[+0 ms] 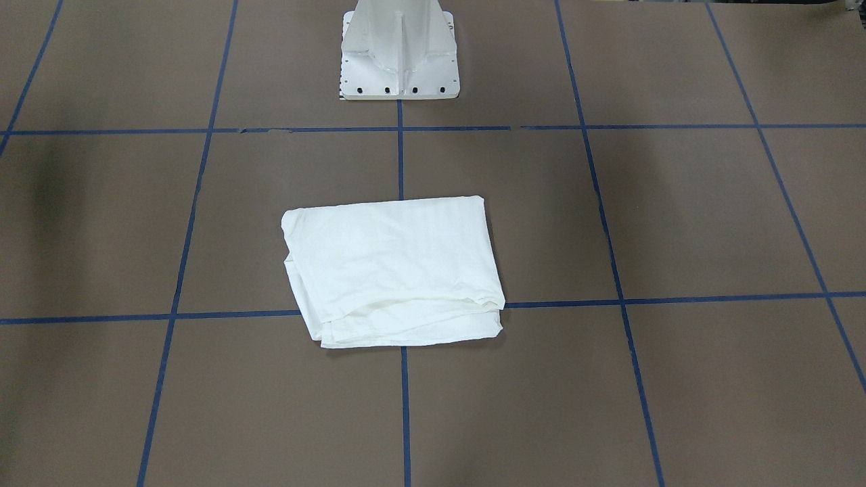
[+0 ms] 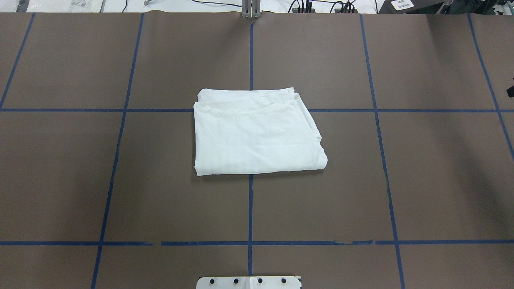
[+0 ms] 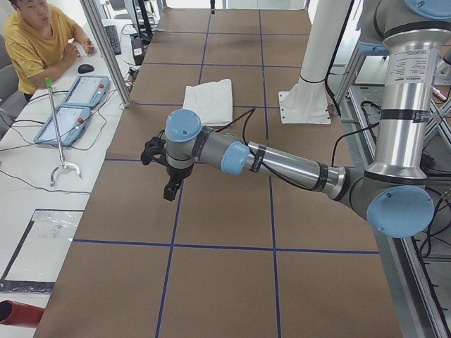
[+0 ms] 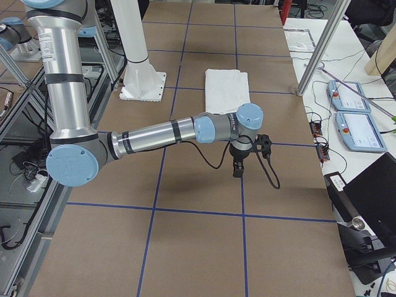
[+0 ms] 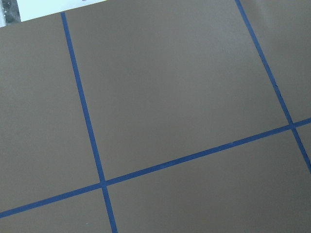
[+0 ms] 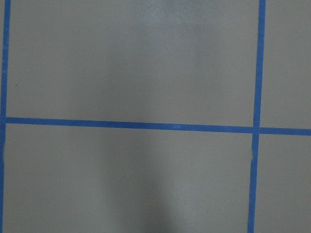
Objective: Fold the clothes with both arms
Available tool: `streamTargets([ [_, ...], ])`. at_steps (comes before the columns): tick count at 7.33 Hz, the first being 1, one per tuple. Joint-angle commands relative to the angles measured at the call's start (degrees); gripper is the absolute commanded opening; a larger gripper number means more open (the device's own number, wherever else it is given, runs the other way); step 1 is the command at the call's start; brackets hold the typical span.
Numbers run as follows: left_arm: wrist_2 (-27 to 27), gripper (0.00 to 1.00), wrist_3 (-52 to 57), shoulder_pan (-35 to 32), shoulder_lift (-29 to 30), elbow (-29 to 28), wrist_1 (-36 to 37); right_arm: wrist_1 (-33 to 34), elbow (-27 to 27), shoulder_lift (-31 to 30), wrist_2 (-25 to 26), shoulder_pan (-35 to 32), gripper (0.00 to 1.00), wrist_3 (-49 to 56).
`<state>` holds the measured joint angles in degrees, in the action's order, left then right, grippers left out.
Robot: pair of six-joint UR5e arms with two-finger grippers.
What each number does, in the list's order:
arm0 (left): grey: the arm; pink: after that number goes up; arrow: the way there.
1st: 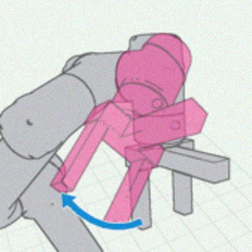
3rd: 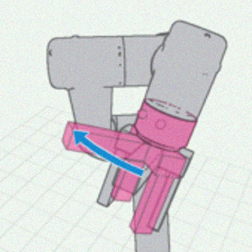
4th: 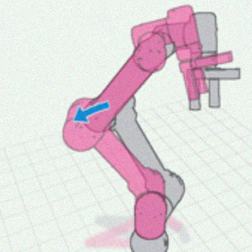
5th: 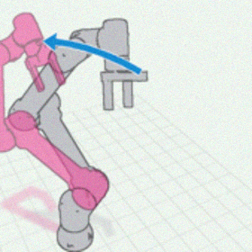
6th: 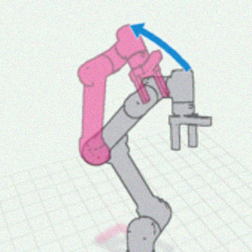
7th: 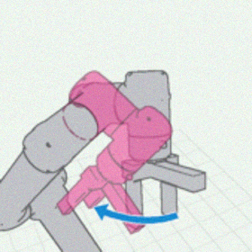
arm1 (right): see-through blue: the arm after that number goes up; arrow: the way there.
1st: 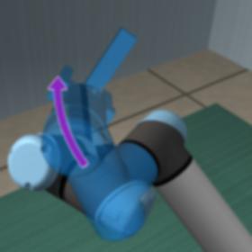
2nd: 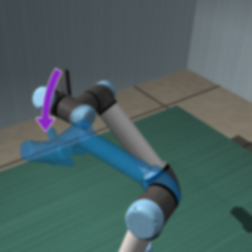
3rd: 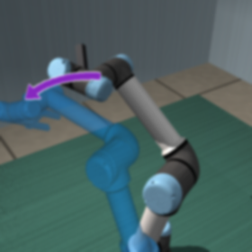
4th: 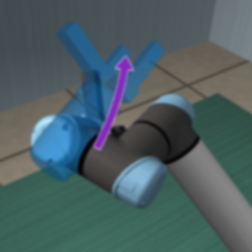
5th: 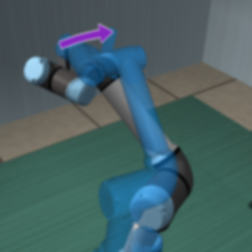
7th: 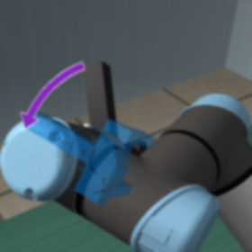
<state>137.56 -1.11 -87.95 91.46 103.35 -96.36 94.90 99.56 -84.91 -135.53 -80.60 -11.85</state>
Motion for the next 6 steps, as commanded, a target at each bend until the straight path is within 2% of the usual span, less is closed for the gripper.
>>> streamTargets([
  [1,0.0,1.00,0.0,0.1,-2.4,-1.3,-3.5,0.0,0.6,-0.8,0.2,0.0,1.00,0.0],
  [3,0.1,1.00,-0.6,0.1,-0.7,-4.7,-4.1,0.0,-1.9,-0.8,0.3,0.0,1.00,0.0],
  [5,0.1,1.00,-1.4,0.1,2.2,-9.1,-4.2,0.0,-2.1,-0.5,0.3,-1.0,1.00,0.2],
  [6,0.1,1.00,-1.5,0.0,2.5,-9.1,-4.2,-0.1,-2.0,-0.4,0.3,-1.2,1.00,0.1],
])
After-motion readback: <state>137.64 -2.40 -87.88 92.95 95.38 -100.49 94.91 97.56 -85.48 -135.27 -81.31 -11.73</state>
